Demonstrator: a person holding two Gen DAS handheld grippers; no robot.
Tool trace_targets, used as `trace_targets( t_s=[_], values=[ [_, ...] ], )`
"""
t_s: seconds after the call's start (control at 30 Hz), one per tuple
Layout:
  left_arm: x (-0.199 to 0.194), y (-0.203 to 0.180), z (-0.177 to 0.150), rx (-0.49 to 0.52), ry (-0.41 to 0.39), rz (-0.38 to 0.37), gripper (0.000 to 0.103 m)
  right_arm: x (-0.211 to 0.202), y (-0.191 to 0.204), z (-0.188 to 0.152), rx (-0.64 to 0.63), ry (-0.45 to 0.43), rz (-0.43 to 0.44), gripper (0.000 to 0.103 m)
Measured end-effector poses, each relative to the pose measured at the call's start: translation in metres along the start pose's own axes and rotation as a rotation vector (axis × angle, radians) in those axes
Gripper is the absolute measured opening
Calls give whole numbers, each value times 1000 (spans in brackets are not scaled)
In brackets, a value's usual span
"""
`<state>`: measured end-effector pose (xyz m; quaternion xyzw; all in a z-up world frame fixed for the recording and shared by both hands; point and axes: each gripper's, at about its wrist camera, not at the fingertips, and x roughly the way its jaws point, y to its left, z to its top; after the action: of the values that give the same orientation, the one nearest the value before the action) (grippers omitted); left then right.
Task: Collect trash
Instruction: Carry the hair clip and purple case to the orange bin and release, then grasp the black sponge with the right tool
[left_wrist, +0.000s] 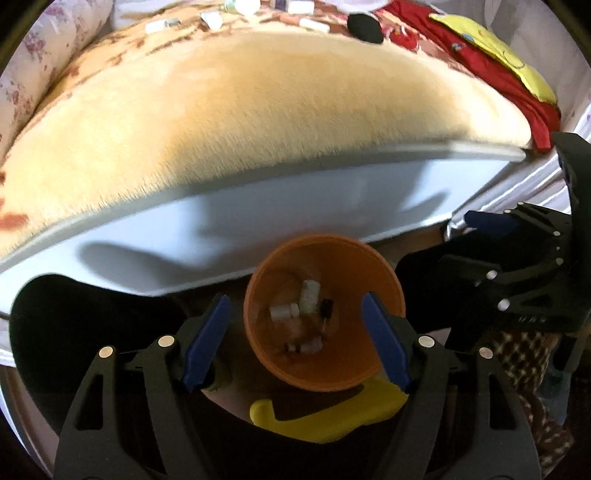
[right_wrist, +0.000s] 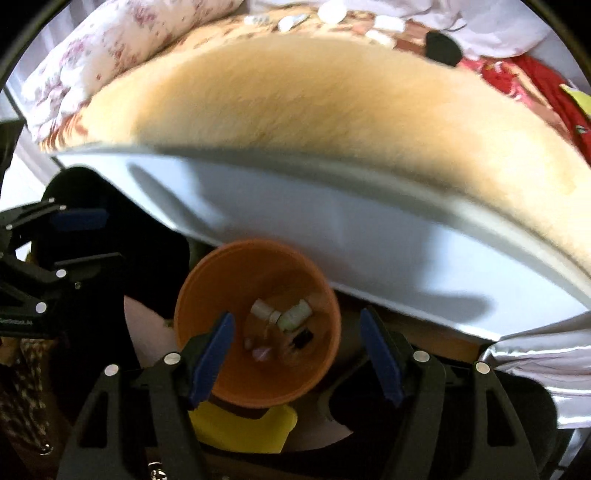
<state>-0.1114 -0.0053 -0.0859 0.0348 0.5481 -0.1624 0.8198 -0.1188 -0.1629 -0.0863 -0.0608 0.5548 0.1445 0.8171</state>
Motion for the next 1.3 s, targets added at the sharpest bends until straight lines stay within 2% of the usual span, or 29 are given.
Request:
trace_targets(
  t_s=[0.13,0.23,0.3,0.43,0.57,0.67,0.8,0.9,0.97,1.0,1.07,1.17,1.3],
  values=[
    [-15,5,17,-12,-77,5,72,-21,-15,21,21,-89,-24,69],
    [-25,8,37,-28,-138,9,72,-37,-39,51,48,-183,-61,70],
    [-28,5,53,-32,-170,13,72,-42,-58,76,83,-241,-81,72],
    [-33,2,81,-32,-235,34,72,-31,-97,142,153,-302,-140,72],
    [-33,0,107,-33,-269,39,72,-5,-131,203,205,-285,-196,72],
    [-30,1,119,-33,-282,47,72,10,-145,234,228,-255,-226,72],
    [-23,4,131,-38,-282,48,72,46,-159,273,271,-176,-212,72],
    [-17,7,141,-47,-278,46,72,65,-159,288,287,-130,-207,72],
    [-13,8,150,-55,-279,47,72,80,-159,294,269,-74,-218,49],
    [-11,9,154,-58,-280,47,72,80,-159,294,265,-81,-221,48],
    [-8,9,165,-64,-285,45,72,72,-157,292,261,-110,-220,43],
    [-6,14,182,-80,-305,55,72,48,-152,279,247,-200,-215,43],
    [-6,36,211,-137,-343,85,72,11,-146,249,237,-306,-147,43]
  ],
)
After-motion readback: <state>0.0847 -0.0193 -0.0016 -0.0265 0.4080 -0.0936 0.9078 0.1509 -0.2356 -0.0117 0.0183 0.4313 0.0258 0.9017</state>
